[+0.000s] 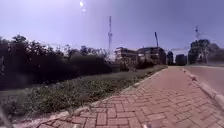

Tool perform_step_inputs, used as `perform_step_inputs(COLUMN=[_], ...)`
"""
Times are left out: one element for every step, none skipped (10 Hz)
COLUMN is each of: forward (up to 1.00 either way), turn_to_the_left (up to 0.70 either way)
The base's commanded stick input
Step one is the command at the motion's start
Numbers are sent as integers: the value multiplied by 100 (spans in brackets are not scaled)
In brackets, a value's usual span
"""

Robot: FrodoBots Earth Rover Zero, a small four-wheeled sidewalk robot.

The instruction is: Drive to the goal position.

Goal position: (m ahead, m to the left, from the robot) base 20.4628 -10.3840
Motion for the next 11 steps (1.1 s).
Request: perform_step_inputs(forward=[0, 0, 0, 0, 0, 0, 0, 0, 0, 2, 6], turn_to_the_left=[-30, -30, -30, -30, -30, -30, -30, -30, -30, -4, -2])
